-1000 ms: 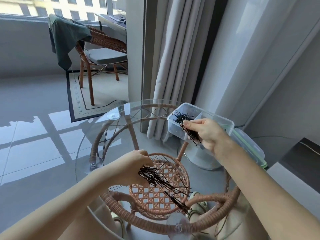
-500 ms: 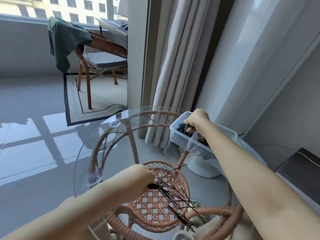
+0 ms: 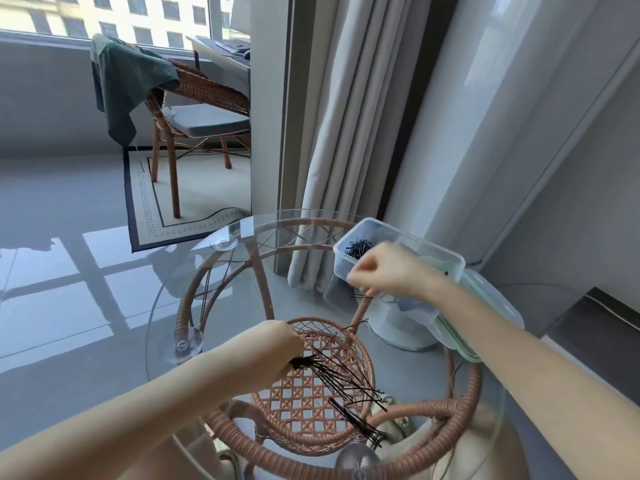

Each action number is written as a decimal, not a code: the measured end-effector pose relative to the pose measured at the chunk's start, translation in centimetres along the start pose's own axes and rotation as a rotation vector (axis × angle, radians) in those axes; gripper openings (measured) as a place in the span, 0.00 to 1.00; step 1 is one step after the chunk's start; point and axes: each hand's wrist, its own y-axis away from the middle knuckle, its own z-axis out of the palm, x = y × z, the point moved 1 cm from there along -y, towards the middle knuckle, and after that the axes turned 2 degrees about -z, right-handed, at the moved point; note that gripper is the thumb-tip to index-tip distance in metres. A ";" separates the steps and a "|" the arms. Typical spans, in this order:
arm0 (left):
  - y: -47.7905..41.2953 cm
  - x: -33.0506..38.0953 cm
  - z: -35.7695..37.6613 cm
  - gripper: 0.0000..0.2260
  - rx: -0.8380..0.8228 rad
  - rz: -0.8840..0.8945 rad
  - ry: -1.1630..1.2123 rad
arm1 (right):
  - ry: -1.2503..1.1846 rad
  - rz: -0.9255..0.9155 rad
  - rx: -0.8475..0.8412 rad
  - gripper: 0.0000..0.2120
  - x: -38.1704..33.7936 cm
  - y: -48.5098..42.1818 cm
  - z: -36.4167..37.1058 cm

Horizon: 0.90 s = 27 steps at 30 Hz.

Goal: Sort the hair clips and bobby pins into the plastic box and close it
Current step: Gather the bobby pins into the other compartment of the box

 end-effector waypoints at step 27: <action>1.3 1.0 0.8 0.07 0.080 -0.026 0.012 | 0.225 -0.210 -0.002 0.10 0.0 7.2 10.3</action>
